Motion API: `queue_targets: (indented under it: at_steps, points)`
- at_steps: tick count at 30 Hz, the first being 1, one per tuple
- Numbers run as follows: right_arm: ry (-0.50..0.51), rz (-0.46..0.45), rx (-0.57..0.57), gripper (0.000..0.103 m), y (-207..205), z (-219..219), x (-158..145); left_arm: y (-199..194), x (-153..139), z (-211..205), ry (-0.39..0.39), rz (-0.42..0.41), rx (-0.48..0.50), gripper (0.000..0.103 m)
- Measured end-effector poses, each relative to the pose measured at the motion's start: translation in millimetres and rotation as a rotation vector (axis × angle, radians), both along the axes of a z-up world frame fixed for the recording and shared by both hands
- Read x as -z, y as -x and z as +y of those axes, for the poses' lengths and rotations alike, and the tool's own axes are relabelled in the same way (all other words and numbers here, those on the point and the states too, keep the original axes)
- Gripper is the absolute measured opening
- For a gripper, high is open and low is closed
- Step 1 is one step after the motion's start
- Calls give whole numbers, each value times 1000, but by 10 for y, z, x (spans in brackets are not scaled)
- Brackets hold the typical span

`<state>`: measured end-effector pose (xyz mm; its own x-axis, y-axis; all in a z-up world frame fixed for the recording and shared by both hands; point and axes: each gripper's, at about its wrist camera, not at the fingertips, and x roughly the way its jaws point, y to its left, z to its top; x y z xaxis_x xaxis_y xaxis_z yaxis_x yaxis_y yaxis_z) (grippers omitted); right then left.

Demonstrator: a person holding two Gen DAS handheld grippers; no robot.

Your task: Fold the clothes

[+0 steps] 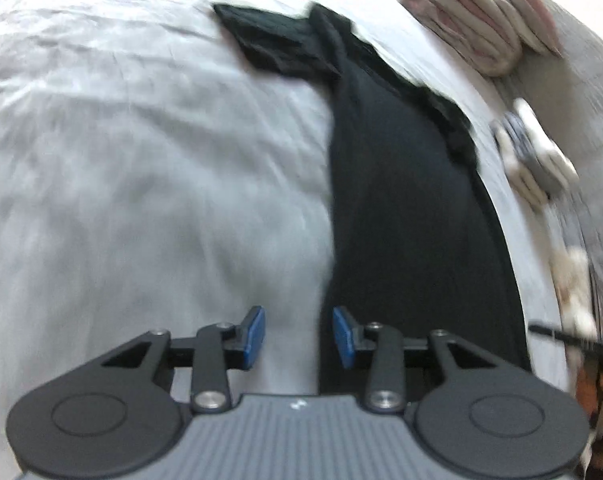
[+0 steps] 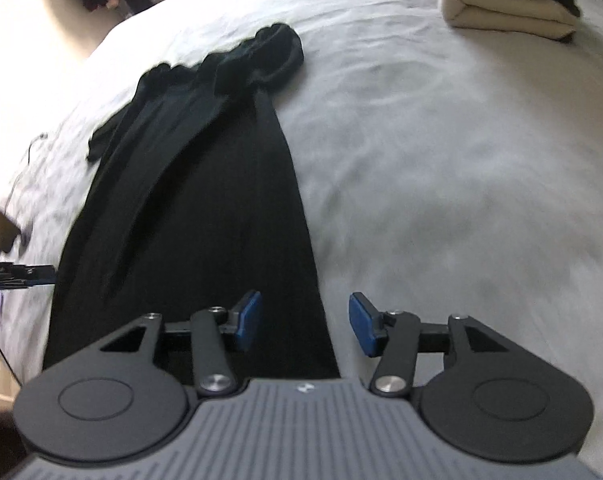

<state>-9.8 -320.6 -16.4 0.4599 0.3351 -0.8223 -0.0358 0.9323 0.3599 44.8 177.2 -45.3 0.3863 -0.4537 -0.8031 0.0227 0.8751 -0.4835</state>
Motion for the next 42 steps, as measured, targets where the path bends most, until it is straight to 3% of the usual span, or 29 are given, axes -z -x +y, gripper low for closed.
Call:
queue_targets:
  at_steps: [3,12,18,20,21,22,23,24,29,36,42]
  points:
    - [-17,-27,5,53,-358,62,45,-390,-35,-23,-11,-55,-90,39]
    - [-106,-133,48,53,-1248,199,106,-1176,137,118,91,-140,-364,39]
    - [-149,-190,146,53,-1767,185,153,-1514,118,-21,-92,-204,-401,5]
    - [-138,-192,166,53,-1874,216,190,-1589,95,-64,-148,-217,-399,2]
    - [-133,-193,175,44,-1928,232,209,-1602,66,-75,-173,-227,-401,2]
    - [-127,-194,185,19,-1981,248,228,-1634,35,-77,-212,-244,-405,2]
    - [-78,-199,186,7,-2013,279,233,-1670,5,-77,-253,-261,-409,2]
    - [-28,-204,186,3,-2044,311,237,-1710,-20,-79,-302,-280,-413,2]
    - [96,-288,223,3,-2123,255,130,-1854,-134,84,-470,-348,-467,1]
    - [197,-339,315,3,-2317,-10,26,-1974,-194,433,-521,-374,-573,1]
    - [242,-342,379,3,-2458,-150,83,-2024,-73,547,-597,-357,-612,0]
